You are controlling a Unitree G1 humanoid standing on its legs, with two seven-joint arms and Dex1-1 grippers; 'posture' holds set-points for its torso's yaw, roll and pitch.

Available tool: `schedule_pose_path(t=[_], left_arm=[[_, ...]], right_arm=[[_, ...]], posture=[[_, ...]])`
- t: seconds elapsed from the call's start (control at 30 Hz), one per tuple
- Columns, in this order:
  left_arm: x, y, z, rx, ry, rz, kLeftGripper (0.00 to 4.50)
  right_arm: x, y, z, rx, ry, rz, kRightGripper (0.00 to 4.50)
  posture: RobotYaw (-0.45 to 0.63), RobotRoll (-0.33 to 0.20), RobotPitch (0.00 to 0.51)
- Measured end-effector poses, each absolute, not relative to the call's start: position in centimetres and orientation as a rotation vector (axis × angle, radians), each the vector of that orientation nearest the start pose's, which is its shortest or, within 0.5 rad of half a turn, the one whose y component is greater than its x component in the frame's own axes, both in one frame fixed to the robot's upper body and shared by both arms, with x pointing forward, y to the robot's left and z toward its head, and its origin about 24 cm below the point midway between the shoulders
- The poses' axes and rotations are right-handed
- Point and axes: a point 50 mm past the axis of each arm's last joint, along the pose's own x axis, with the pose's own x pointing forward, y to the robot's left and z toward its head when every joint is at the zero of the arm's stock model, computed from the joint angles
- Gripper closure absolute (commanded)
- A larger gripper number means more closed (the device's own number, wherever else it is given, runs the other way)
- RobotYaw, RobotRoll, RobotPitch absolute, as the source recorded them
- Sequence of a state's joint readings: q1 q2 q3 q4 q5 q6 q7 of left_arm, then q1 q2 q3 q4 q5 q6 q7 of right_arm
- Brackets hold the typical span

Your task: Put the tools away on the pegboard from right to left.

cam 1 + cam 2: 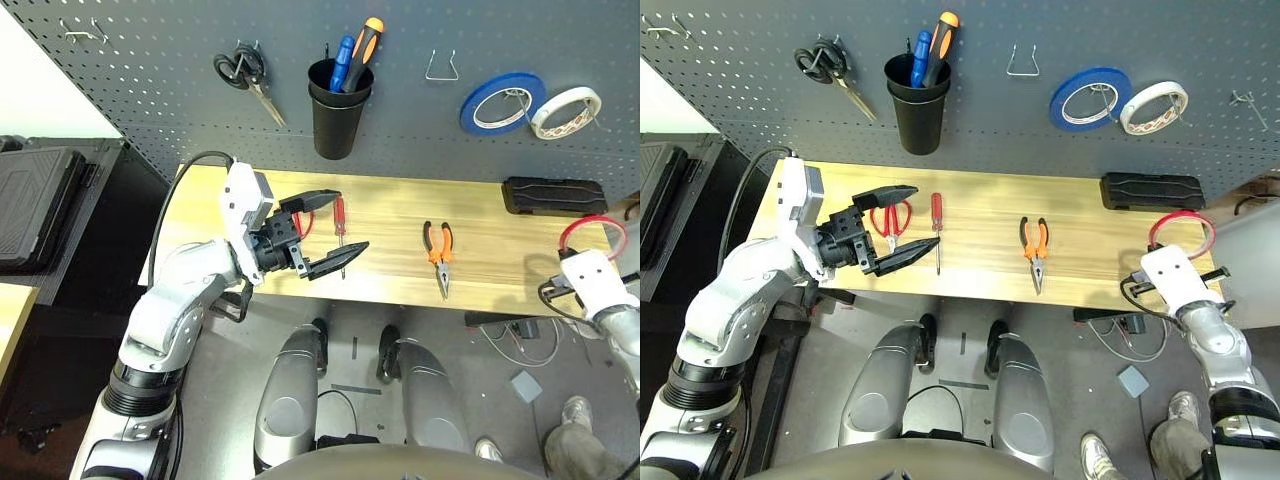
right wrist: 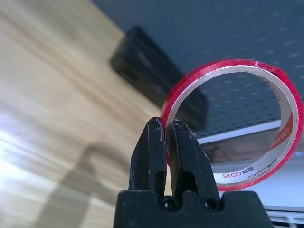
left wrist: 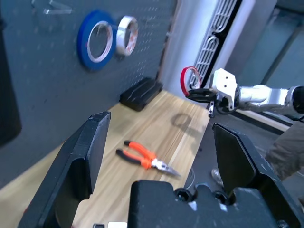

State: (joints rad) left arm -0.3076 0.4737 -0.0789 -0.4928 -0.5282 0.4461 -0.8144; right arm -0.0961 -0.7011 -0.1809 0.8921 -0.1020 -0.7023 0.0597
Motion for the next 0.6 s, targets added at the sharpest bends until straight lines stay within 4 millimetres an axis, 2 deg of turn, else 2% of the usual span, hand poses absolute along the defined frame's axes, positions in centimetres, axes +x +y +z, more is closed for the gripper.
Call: schedule_pose_path(t=[0.1, 0.3, 0.6], left_arm=[[24.2, 11.3, 19.4, 0.113, -0.273, -1.200, 0.00], [24.5, 10.9, 20.8, 0.114, -0.337, -1.179, 0.00], [25.3, 10.7, 21.5, 0.187, -0.386, -1.109, 0.00]], right_arm=[[21.6, -37.3, 4.8, -0.772, 0.005, -0.158, 4.48], [22.7, -38.4, 8.6, -0.791, -0.171, -0.221, 4.48], [24.5, -39.4, 11.7, -0.779, -0.247, -0.258, 4.48]], posture=[[0.18, 0.000, 0.262], [0.17, 0.000, 0.259], [0.16, 0.000, 0.254]])
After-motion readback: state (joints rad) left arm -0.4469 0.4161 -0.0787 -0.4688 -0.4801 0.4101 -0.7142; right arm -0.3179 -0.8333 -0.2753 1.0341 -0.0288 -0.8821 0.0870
